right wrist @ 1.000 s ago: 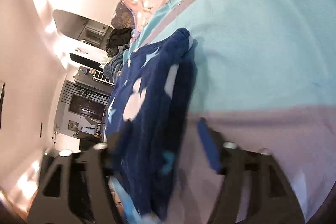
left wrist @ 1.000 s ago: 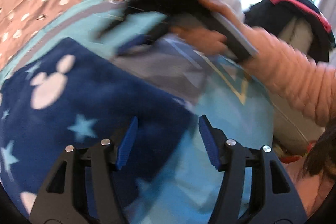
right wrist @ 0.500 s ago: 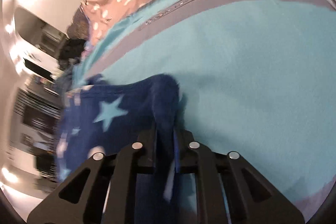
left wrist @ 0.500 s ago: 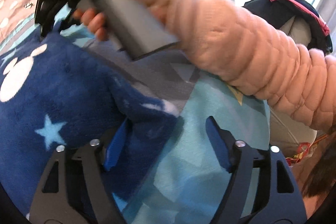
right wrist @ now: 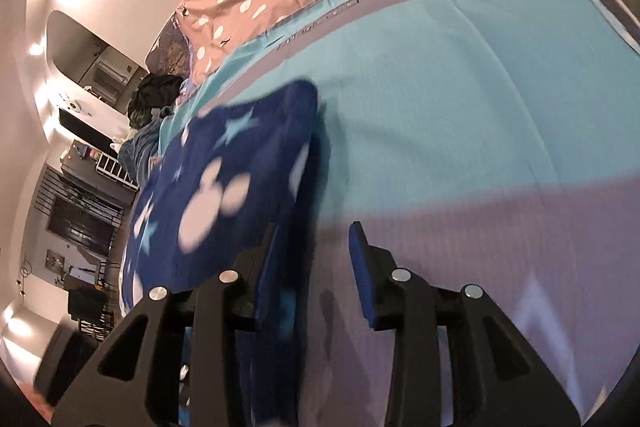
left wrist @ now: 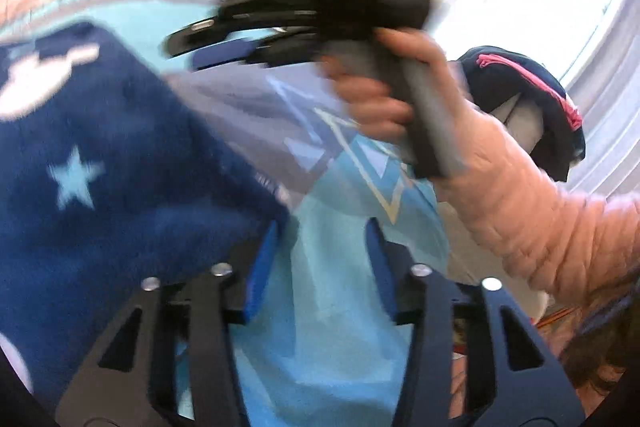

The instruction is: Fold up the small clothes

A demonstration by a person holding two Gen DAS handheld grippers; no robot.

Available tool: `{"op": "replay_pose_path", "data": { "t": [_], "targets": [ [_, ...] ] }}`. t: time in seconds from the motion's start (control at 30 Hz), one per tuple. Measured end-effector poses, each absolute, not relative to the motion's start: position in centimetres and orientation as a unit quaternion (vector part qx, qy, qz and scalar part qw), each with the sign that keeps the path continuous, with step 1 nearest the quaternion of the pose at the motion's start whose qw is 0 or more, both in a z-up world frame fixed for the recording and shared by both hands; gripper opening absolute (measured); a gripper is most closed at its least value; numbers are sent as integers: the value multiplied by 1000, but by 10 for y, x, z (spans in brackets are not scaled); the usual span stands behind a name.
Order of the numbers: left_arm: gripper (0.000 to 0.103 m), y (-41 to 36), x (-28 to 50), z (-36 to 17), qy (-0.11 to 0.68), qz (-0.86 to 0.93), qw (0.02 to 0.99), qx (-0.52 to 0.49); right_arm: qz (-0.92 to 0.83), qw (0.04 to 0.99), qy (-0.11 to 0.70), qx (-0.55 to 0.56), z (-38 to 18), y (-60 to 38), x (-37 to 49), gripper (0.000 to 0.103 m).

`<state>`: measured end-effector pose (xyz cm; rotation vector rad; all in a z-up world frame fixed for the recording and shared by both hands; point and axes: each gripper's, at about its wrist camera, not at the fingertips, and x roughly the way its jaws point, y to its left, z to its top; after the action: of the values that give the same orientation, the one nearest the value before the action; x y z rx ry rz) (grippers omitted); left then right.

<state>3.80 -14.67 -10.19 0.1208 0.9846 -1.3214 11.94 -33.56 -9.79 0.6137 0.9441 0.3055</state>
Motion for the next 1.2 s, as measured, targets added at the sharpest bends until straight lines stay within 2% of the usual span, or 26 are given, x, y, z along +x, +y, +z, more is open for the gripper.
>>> {"op": "replay_pose_path", "data": {
  "t": [0.03, 0.2, 0.37, 0.43, 0.5, 0.63, 0.73, 0.9, 1.0, 1.13, 1.17, 1.2],
  "targets": [
    [30, -146, 42, -105, 443, -582, 680, 50, 148, 836, 442, 289, -97, -333, 110, 36],
    [29, -102, 35, -85, 425, -569, 704, 20, 235, 835, 423, 262, -86, -289, 58, 35],
    [45, -1, 24, -51, 371, -486, 791, 2, 134, 846, 484, 178, -114, -265, 50, 35],
    [47, 46, 26, -46, 359, -436, 825, -31, 121, 842, 480, 216, -116, -271, 46, 35],
    [47, 98, 23, -42, 346, -375, 857, -72, 81, 850, 479, 203, -99, -269, 43, 36],
    [49, 211, 20, -41, 317, -263, 900, -145, 36, 900, 415, 125, -43, -246, 29, 38],
    [49, 258, 15, -51, 324, -226, 902, -176, 109, 912, 386, 90, -14, -198, 30, 50],
    [49, 263, 20, -73, 338, -245, 888, -192, 325, 854, 407, 8, -17, -72, 44, 55],
    [49, 259, 37, -86, 347, -260, 876, -212, 367, 825, 426, -57, -30, -10, 47, 55],
    [48, 252, 59, -103, 373, -275, 860, -214, 358, 815, 447, -88, -42, 7, 54, 55],
    [42, 249, 62, -107, 382, -275, 858, -206, 347, 818, 452, -81, -45, -1, 55, 55],
    [30, 247, 61, -109, 386, -280, 856, -201, 337, 821, 456, -72, -46, -7, 56, 55]
  ]
}}
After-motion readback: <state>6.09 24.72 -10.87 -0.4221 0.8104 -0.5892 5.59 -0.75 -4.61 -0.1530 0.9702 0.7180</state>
